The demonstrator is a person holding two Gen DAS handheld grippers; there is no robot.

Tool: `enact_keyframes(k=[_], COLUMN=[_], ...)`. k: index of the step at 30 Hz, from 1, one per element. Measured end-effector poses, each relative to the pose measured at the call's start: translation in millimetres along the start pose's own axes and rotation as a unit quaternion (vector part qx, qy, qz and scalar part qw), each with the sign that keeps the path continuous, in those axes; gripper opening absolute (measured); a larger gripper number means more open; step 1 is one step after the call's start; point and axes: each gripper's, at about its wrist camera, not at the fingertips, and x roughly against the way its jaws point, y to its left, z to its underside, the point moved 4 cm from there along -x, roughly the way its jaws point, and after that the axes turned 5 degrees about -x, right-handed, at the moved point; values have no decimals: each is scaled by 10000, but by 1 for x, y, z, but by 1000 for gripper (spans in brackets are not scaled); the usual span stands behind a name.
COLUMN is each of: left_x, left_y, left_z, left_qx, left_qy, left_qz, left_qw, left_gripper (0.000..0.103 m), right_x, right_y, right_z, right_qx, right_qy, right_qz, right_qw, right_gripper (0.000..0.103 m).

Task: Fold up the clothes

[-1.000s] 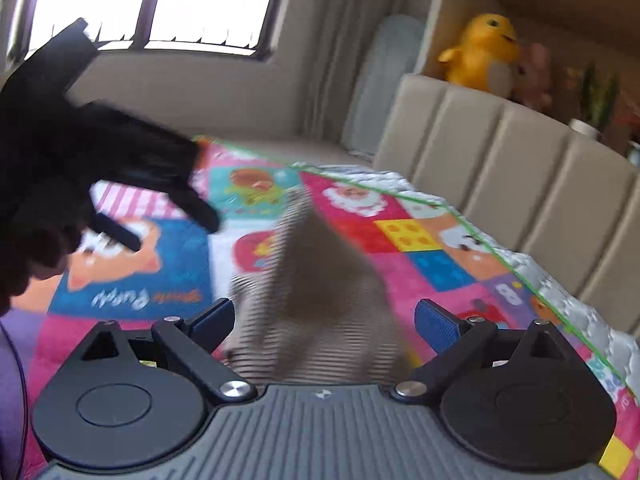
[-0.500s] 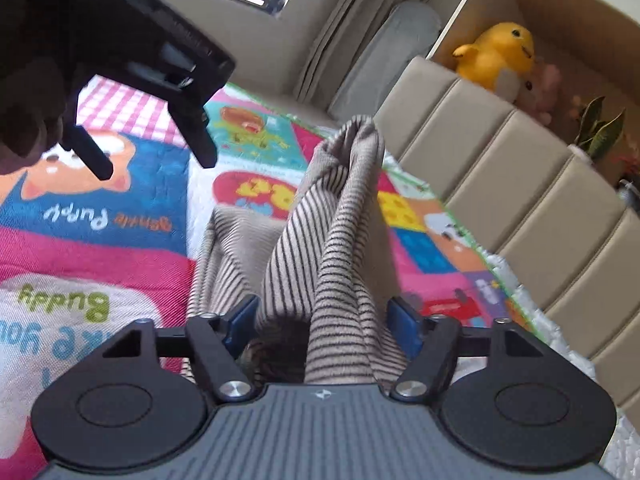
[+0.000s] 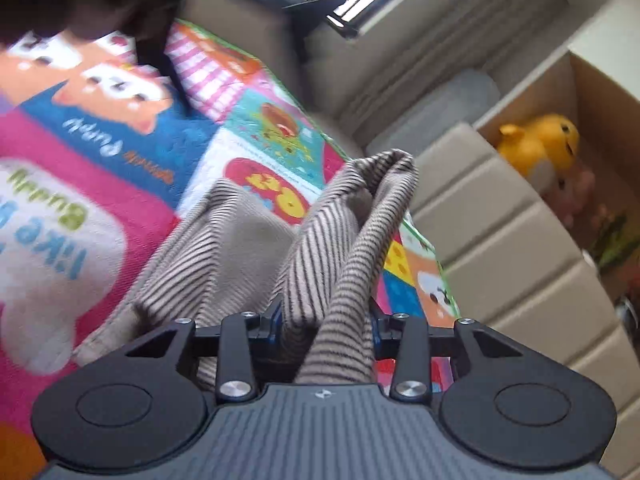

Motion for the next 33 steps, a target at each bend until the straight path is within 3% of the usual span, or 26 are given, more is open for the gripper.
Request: enact_keyframes(k=[2,5,7,8,10,12,14,17,20,23,24,28,29,30,31,33], left_x=[-15,-39,-49,-52,-53,-51,-42,-32,-32,-31,-31,-33,-33,-33,-34,-34], left_y=[-19,-17,4,15,37,45,42,43,58,63,63,59,58,59,59,60], left_z=[-2,10,19,21,22,22,16,8,12,14,14,14,14,14,14,14], left_qx=[-252,-575,-505,-422,-129,133,20,-224,-120,-183,-229,-355,-401,-404,-407,-399], left_qy=[164,412,638,723,777,784,684,451,534,533,526,511,514,521,528,538], left_qz=[-4,-623,-976,-1109,-1029,-873,-839,-927,-1209,-1315,-1334,-1358,-1384,-1399,-1414,-1425], left_qw=[9995,9955,9919,9903,9916,9930,9941,9944,9912,9897,9894,9888,9882,9880,9877,9875], left_gripper=[103,100,85,71,76,71,65,58,62,67,68,69,71,74,74,75], right_x=[-2,-6,-8,-8,-6,-4,2,13,9,2,4,21,24,27,29,16], right_y=[23,46,49,50,49,49,47,56,83,111,110,71,50,29,9,-27], right_z=[-3,-8,-13,-14,-13,-12,-15,-36,-37,-36,-39,-50,-50,-50,-50,-31], right_qx=[128,305,283,306,386,466,497,672,988,1317,1234,256,-229,-713,-1196,-2450], right_qy=[9,-72,-104,-119,-148,-176,-231,-310,-297,-274,-269,-235,-214,-192,-170,9], right_qz=[-192,-186,-146,-153,-193,-234,-305,-573,-643,-686,-783,-1230,-1294,-1356,-1414,-1443], right_qw=[9997,9993,9994,9993,9990,9985,9980,9956,9926,9885,9889,9918,9911,9880,9826,9587], right_gripper=[37,37,37,39,40,37,29,26,26,36,44,54,66,77,81,89])
